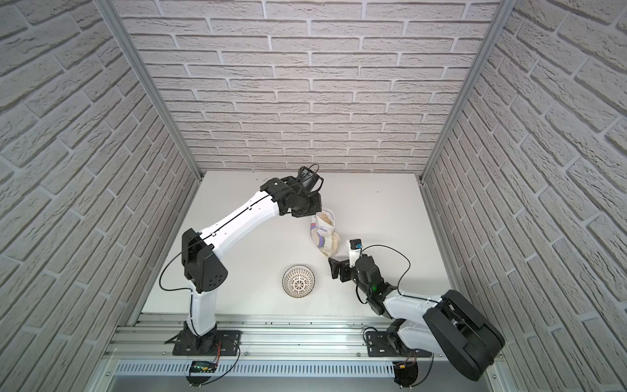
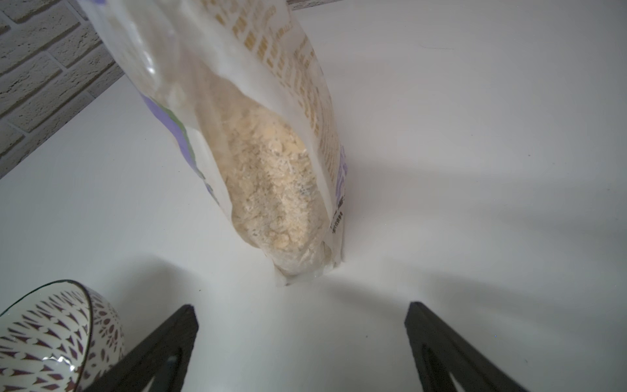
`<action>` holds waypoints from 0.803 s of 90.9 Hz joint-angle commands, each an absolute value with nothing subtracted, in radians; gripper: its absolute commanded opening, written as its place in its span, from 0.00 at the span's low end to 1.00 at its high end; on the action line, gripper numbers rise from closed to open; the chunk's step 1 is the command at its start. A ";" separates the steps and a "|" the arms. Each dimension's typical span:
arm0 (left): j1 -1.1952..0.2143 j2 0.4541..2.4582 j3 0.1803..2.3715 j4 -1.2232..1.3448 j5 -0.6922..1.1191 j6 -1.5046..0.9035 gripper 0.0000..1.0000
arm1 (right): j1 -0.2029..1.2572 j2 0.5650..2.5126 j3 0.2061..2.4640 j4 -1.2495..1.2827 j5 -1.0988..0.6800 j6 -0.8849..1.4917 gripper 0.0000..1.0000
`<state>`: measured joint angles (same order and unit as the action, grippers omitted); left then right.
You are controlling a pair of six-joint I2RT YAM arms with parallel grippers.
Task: Pour the oats into the breakfast bowl
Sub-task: Open the oats bag at the center of the board, then pick up the oats bag from the center of the board.
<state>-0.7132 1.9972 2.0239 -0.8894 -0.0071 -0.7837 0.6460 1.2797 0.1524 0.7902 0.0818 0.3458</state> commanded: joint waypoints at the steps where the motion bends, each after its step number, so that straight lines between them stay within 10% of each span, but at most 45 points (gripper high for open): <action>1: -0.709 2.007 2.050 -0.861 0.013 -0.772 0.00 | 0.659 1.395 0.170 1.070 0.047 0.287 0.99; 56: -0.706 2.038 2.092 -0.902 0.014 -0.788 0.00 | 0.647 1.890 0.392 1.427 0.036 0.222 0.97; 73: -0.703 2.040 2.107 -0.909 0.010 -0.781 0.00 | 0.645 1.906 0.411 1.431 0.066 0.220 0.68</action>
